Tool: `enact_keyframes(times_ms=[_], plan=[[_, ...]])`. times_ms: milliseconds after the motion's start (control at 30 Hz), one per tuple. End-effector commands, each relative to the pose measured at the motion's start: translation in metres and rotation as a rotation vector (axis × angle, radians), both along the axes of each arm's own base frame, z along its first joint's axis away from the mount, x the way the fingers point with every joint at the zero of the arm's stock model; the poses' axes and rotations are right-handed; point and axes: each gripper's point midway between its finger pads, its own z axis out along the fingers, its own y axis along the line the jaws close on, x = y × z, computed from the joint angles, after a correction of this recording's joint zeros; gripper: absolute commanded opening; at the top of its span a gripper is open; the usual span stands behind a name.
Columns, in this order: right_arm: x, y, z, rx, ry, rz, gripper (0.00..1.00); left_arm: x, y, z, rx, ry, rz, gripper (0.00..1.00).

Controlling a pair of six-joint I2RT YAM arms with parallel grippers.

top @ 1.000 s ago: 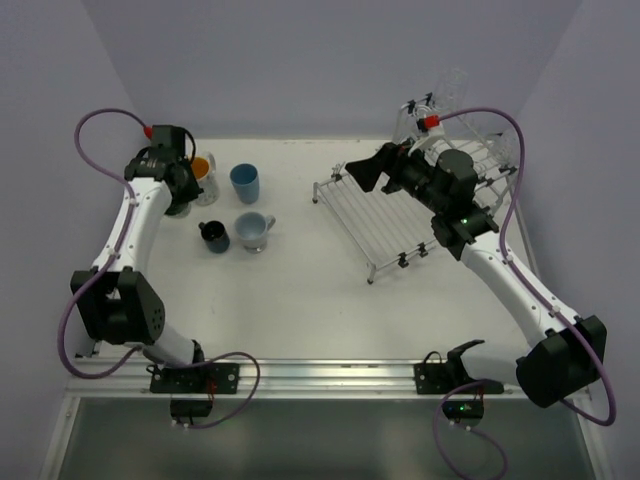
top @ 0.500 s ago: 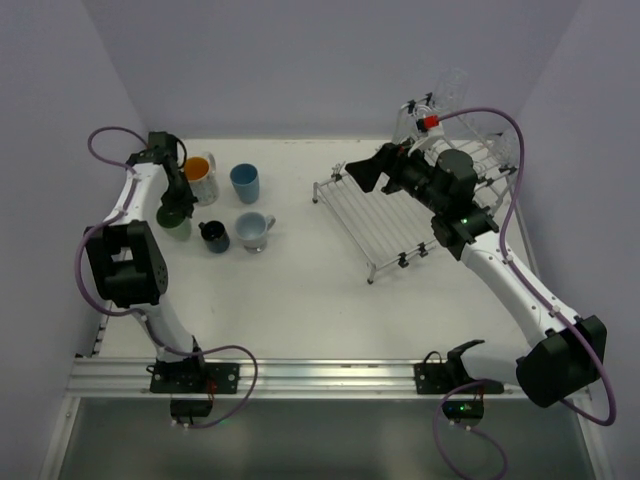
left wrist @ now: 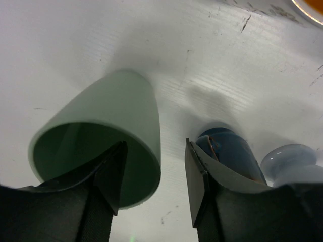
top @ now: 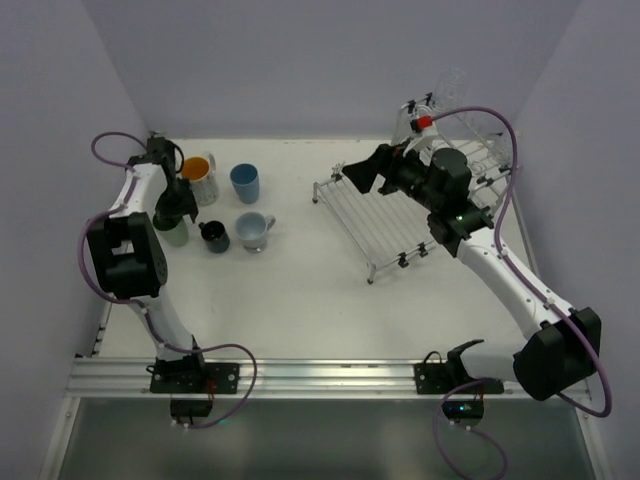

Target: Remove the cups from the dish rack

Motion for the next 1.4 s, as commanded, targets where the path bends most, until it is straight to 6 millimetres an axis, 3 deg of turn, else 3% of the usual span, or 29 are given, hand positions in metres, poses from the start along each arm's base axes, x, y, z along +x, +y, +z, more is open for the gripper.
enact_keyframes(times_ms=[0, 33, 67, 133, 267, 367, 400, 467, 500, 567, 600, 700, 767, 800, 833, 900, 933, 967, 1067, 1133, 1200, 1233, 1267, 1300, 1333, 1367], plan=[[0.001, 0.004, 0.023, 0.021, -0.057, 0.017, 0.94, 0.001, 0.009, 0.004, 0.029, -0.012, -0.001, 0.63], [0.0, 0.005, 0.023, 0.02, -0.058, 0.02, 0.94, 0.002, 0.01, 0.005, 0.032, -0.016, -0.001, 0.69], [0.0, 0.005, 0.023, 0.02, -0.058, 0.019, 0.94, 0.003, 0.01, 0.007, 0.037, -0.019, -0.003, 0.84], [0.0, 0.005, 0.024, 0.021, -0.059, 0.017, 0.94, 0.005, 0.013, 0.016, 0.054, -0.046, 0.002, 0.99], [-0.002, 0.004, 0.024, 0.016, -0.07, 0.015, 0.95, 0.015, 0.018, 0.041, 0.085, -0.131, 0.016, 1.0], [-0.002, 0.001, 0.023, 0.006, -0.077, 0.004, 0.95, 0.032, 0.02, 0.087, 0.106, -0.32, 0.043, 1.0], [-0.002, 0.0, 0.023, 0.003, -0.081, 0.001, 0.95, 0.04, 0.02, 0.121, 0.112, -0.458, 0.054, 1.0], [-0.003, -0.003, 0.022, 0.002, -0.095, -0.016, 0.95, 0.047, 0.015, 0.159, 0.103, -0.621, 0.055, 1.0], [-0.004, -0.005, 0.023, 0.001, -0.097, -0.023, 0.95, 0.047, 0.009, 0.198, 0.095, -0.774, 0.04, 1.0], [-0.009, -0.011, 0.026, 0.0, -0.123, -0.043, 0.95, 0.042, -0.004, 0.231, 0.045, -0.9, 0.031, 1.0], [-0.009, -0.014, 0.028, 0.002, -0.135, -0.056, 0.95, 0.036, -0.02, 0.254, 0.004, -0.97, -0.005, 1.0], [-0.012, -0.026, 0.036, -0.004, -0.172, -0.112, 0.95, 0.02, -0.073, 0.291, -0.098, -1.107, -0.131, 1.0], [-0.012, -0.033, 0.039, -0.019, -0.182, -0.147, 0.96, 0.007, -0.095, 0.303, -0.136, -1.14, -0.186, 1.0], [-0.009, -0.04, 0.043, -0.024, -0.19, -0.19, 0.96, -0.01, -0.122, 0.311, -0.187, -1.179, -0.266, 1.0], [-0.007, -0.046, 0.051, -0.042, -0.216, -0.219, 0.96, -0.019, -0.133, 0.312, -0.215, -1.194, -0.301, 1.0], [0.008, -0.06, 0.048, -0.093, -0.199, -0.32, 0.97, -0.046, -0.161, 0.312, -0.316, -1.238, -0.407, 1.0], [0.015, -0.068, 0.065, -0.121, -0.235, -0.365, 0.98, -0.055, -0.168, 0.31, -0.348, -1.249, -0.433, 1.0], [0.022, -0.074, 0.063, -0.16, -0.219, -0.403, 0.99, -0.075, -0.179, 0.318, -0.408, -1.289, -0.487, 1.0], [0.052, -0.091, 0.071, -0.268, -0.197, -0.534, 0.99, -0.096, -0.202, 0.283, -0.522, -1.27, -0.579, 1.0], [0.076, -0.102, 0.08, -0.337, -0.195, -0.624, 0.99, -0.105, -0.213, 0.271, -0.559, -1.262, -0.626, 1.0], [0.092, -0.115, 0.078, -0.404, -0.161, -0.68, 0.99, -0.112, -0.224, 0.258, -0.557, -1.244, -0.693, 1.0], [0.097, -0.118, 0.104, -0.399, -0.197, -0.703, 0.99, -0.114, -0.228, 0.254, -0.552, -1.24, -0.718, 1.0], [0.113, -0.123, 0.081, -0.473, -0.129, -0.726, 0.99, -0.115, -0.231, 0.247, -0.54, -1.23, -0.743, 1.0], [0.12, -0.13, 0.08, -0.492, -0.113, -0.751, 0.99, -0.12, -0.239, 0.245, -0.555, -1.224, -0.772, 1.0], [0.124, -0.135, 0.101, -0.482, -0.138, -0.778, 0.99, -0.123, -0.244, 0.242, -0.561, -1.217, -0.796, 1.0], [0.137, -0.138, 0.08, -0.536, -0.08, -0.785, 0.99, -0.124, -0.247, 0.238, -0.544, -1.218, -0.82, 1.0]])
